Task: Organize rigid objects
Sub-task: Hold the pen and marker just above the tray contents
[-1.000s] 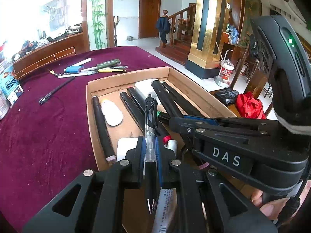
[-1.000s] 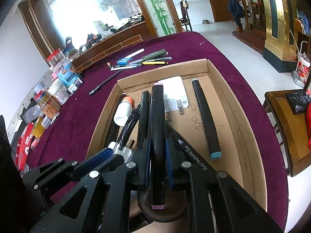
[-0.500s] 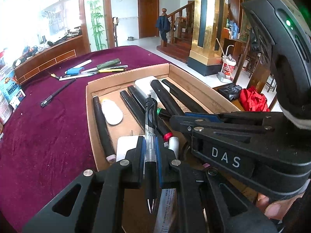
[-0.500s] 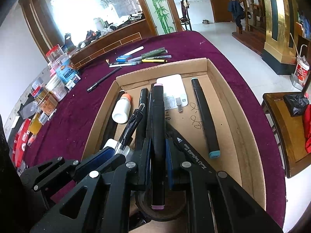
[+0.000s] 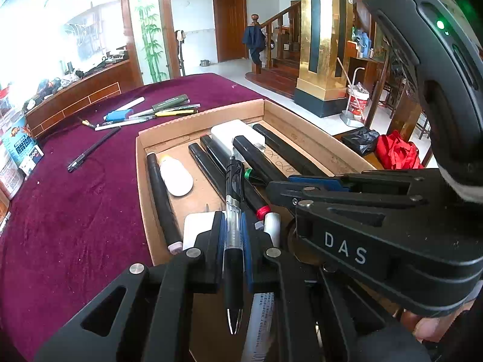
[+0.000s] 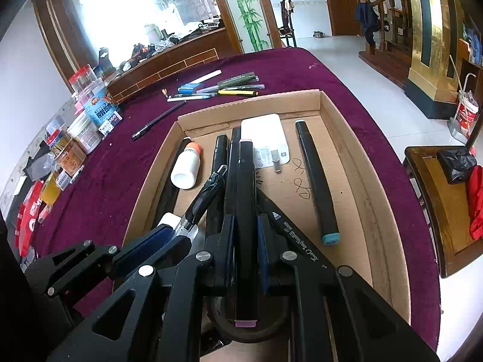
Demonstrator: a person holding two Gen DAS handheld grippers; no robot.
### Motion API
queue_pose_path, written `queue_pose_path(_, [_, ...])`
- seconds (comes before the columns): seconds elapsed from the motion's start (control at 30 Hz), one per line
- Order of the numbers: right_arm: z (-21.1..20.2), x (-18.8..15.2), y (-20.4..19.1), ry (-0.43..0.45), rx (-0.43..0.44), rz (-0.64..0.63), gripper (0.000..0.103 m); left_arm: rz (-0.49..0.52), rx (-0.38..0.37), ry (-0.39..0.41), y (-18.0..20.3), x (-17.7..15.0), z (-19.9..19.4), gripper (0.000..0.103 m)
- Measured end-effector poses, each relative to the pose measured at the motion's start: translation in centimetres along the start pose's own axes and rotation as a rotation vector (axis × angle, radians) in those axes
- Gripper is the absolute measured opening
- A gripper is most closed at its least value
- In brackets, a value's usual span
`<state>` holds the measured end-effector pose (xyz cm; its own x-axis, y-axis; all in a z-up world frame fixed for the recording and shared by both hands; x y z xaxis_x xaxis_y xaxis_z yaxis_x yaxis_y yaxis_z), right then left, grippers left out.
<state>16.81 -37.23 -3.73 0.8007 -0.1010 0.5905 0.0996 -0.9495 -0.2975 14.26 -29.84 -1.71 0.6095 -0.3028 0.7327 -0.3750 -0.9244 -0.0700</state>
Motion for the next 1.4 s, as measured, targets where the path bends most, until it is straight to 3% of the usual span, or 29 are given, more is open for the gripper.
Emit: queue_pose_path(1.4, [-0.11,-0.20,-0.24,-0.002,0.001,-0.006,0.013,0.018,0.020,0.003,-0.17,0.05,0.24,0.008])
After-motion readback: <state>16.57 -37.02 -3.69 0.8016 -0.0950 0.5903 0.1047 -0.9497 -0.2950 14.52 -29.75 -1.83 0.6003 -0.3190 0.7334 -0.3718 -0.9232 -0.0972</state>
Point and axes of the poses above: each gripper's, at about its wrist camera, not at the fingertips, and z roughly the way its jaws point, y to its right, x to its top, the point moved 9 cm from there along z, roughly the way its jaws point, and after that the axes turned 3 degrees about z, right-handed, at the moved point
